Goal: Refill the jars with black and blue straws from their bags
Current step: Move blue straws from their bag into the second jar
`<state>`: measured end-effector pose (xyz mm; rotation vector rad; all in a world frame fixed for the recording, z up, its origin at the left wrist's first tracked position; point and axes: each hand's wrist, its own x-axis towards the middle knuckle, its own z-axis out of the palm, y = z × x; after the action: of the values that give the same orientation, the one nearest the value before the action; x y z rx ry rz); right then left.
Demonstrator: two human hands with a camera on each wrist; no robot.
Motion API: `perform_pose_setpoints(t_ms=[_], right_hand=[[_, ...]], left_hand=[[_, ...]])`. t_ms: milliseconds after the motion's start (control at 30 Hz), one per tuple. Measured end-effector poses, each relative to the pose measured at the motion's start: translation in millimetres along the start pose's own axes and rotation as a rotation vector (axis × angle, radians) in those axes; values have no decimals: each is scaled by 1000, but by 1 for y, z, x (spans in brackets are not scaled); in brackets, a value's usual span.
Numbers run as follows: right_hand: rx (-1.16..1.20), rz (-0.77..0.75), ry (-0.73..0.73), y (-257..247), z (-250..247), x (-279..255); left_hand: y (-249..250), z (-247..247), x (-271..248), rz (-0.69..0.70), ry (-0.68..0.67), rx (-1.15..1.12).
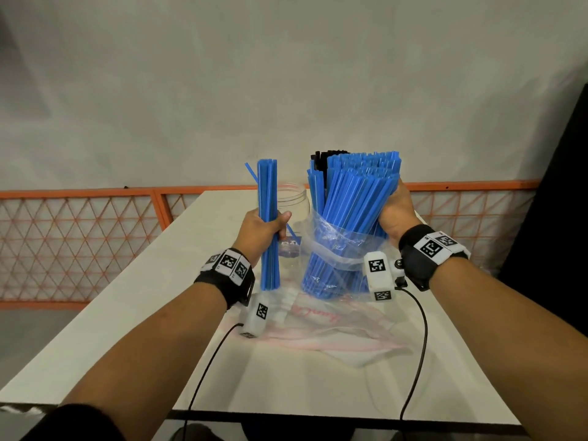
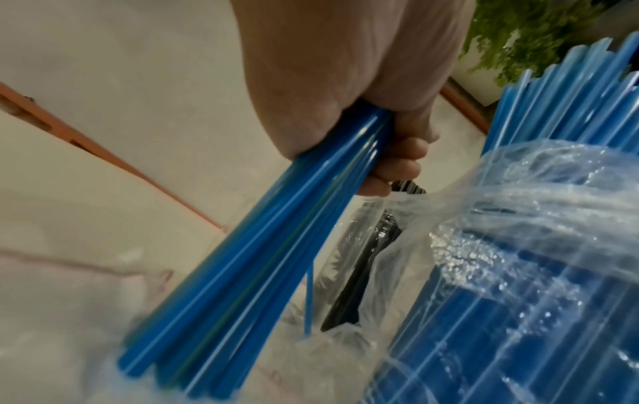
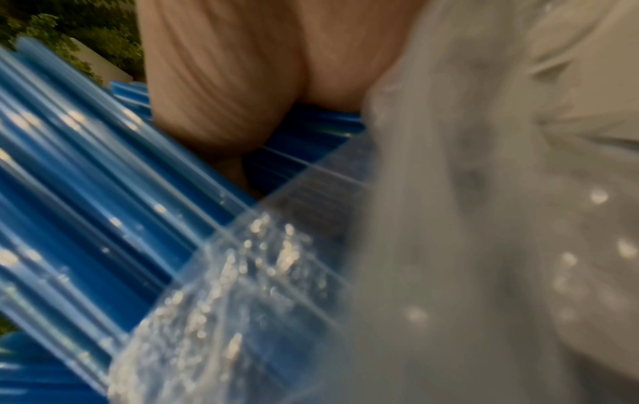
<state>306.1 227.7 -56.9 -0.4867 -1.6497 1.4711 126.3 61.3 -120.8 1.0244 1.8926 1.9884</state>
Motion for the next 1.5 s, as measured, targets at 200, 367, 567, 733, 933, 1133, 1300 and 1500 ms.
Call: perform_pose_setpoints(t_ms=[200,367,567,733,933,1133,1300,1500], right_hand=[[-10,-3,-11,-4,0,-4],[8,5,-35,-5,0,-5],[40,43,-16,-4,0,-2],[68,53,-12,-3,0,0],[49,30,0,2,0,4],[41,32,-10,4,0,6],[53,20,-12,4,-1,6],[75,25,-28,2,0,4]], left_hand=[[-10,-2,-10,-55,0,-26],[57,-8,18,129,-32,-28],[139,-1,75,297,32,-99],[116,13,98,212,22,-18],[59,16,98,44,64,38],[69,19,104,74,75,44],[79,33,107,203,87,122],[75,42,117,131,15,280]])
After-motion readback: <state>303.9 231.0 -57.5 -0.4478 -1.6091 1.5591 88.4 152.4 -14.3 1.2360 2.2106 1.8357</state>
